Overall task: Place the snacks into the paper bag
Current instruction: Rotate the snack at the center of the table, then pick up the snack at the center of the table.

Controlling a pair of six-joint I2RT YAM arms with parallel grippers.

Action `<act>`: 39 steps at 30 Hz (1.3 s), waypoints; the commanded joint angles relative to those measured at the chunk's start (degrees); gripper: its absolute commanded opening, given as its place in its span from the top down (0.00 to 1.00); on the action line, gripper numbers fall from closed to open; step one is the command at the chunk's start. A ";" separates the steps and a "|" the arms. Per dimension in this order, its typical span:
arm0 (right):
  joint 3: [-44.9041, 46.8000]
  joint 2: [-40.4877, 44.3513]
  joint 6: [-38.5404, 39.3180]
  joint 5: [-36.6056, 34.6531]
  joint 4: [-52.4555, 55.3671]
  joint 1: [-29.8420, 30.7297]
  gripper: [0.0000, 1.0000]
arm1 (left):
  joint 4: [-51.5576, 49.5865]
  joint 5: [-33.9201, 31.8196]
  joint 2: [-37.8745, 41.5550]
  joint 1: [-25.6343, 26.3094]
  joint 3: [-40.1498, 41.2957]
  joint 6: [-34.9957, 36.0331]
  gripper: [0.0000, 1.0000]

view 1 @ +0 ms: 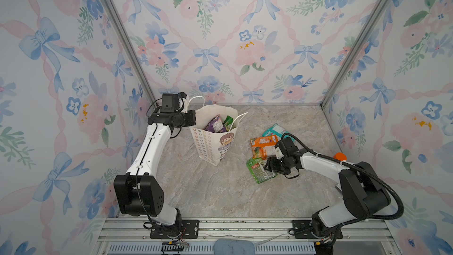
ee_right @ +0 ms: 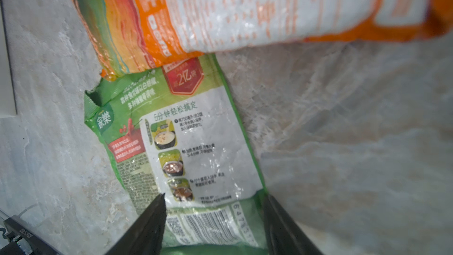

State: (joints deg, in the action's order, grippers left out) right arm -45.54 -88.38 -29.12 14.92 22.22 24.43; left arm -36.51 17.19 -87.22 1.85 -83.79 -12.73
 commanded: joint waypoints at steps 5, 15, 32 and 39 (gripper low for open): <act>-1.03 -4.26 0.41 -3.30 -0.45 3.06 0.49 | 2.39 0.39 0.45 0.16 0.00 0.10 1.00; -2.76 -8.63 0.21 -6.61 -0.42 6.78 0.87 | 2.41 0.30 0.59 0.13 0.05 0.16 1.00; -7.18 3.74 -2.27 -5.83 1.44 8.98 1.00 | 2.41 0.21 0.58 0.24 0.06 0.16 1.00; -9.32 9.89 -3.81 -6.24 2.50 8.97 1.00 | 2.40 0.30 0.76 0.23 0.01 0.16 1.00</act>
State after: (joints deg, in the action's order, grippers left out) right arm -52.69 -80.90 -31.42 8.93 23.09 32.77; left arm -36.49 17.19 -87.22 1.85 -83.79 -12.73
